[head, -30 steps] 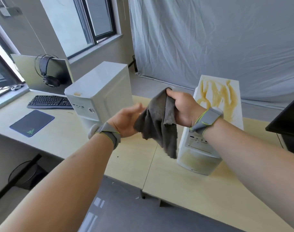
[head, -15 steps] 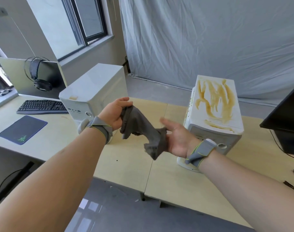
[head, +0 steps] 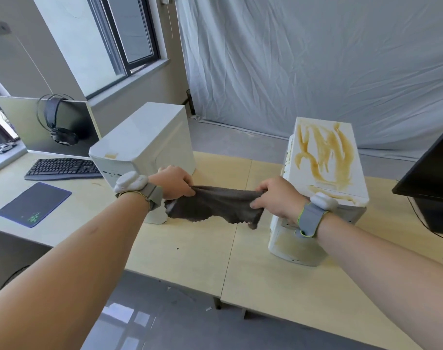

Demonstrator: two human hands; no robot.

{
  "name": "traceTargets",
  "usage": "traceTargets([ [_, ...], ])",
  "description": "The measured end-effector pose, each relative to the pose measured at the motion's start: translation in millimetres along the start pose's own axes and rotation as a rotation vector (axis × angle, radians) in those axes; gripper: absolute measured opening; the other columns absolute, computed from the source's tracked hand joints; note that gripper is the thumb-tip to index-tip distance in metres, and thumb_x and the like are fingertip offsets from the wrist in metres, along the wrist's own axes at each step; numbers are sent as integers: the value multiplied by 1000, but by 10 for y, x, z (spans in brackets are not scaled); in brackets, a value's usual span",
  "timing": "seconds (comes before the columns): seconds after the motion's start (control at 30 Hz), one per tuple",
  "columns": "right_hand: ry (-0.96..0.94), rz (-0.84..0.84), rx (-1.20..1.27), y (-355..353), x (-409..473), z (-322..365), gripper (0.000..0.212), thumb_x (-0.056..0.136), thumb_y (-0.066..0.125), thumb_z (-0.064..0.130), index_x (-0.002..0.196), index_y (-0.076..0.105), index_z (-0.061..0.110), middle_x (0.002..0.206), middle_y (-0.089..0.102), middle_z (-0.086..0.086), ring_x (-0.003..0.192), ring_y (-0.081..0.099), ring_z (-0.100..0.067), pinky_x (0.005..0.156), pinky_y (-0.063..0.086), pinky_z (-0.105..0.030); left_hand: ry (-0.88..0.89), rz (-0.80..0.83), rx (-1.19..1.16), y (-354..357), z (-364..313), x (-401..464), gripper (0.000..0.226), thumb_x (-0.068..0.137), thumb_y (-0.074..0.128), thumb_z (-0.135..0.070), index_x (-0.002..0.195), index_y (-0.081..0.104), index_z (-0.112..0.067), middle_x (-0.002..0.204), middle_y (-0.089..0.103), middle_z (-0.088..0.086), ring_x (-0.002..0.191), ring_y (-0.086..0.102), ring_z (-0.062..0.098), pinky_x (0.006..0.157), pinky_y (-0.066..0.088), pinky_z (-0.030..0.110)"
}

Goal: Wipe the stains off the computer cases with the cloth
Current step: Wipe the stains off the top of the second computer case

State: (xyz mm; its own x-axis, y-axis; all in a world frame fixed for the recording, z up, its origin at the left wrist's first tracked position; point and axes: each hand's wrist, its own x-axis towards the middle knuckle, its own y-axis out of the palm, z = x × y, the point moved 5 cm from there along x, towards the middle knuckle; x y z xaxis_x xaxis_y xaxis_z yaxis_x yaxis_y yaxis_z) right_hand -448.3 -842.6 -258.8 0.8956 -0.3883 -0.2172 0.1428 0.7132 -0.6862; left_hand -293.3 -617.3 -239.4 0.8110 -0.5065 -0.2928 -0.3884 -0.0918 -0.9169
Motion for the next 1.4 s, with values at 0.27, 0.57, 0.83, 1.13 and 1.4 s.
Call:
traceTargets([
  [0.27, 13, -122, 394, 137, -36, 168, 39, 85, 66, 43, 92, 62, 5, 87, 67, -11, 84, 65, -29, 78, 53, -42, -96, 154, -884, 228, -666, -156, 44, 101, 56, -41, 100, 65, 2, 92, 68, 23, 70, 66, 34, 59, 60, 39],
  [0.57, -64, -79, 378, 28, -37, 211, 32, 74, 71, 20, 91, 49, 4, 82, 49, -9, 72, 46, -24, 65, 38, -35, 65, -411, -643, -666, -856, -51, 17, 92, 68, -25, 100, 68, -10, 89, 73, 9, 70, 74, 21, 68, 63, 49],
  [0.83, -108, -53, 400, 25, -105, 279, 33, 71, 71, 20, 86, 48, 2, 76, 47, -7, 68, 44, -22, 63, 39, -36, 40, -845, -702, -1571, -707, 1, 10, 75, 65, -27, 79, 58, -32, 86, 71, -5, 77, 73, 21, 73, 63, 46],
  [1.13, -262, -140, 418, -292, -165, 874, 40, 72, 72, 29, 100, 58, 4, 98, 62, -22, 86, 61, -37, 79, 54, -53, 17, -903, -683, -1727, -523, -18, 7, 73, 61, -31, 80, 59, -28, 84, 70, -5, 74, 72, 24, 73, 63, 45],
  [1.4, -362, -202, 498, -556, -126, 1612, 21, 79, 75, 18, 96, 62, 16, 95, 69, -10, 91, 67, -31, 84, 57, -50, -62, -832, -633, -1747, -303, -31, 17, 65, 58, -34, 82, 58, -28, 82, 71, -2, 72, 72, 23, 72, 63, 44],
])
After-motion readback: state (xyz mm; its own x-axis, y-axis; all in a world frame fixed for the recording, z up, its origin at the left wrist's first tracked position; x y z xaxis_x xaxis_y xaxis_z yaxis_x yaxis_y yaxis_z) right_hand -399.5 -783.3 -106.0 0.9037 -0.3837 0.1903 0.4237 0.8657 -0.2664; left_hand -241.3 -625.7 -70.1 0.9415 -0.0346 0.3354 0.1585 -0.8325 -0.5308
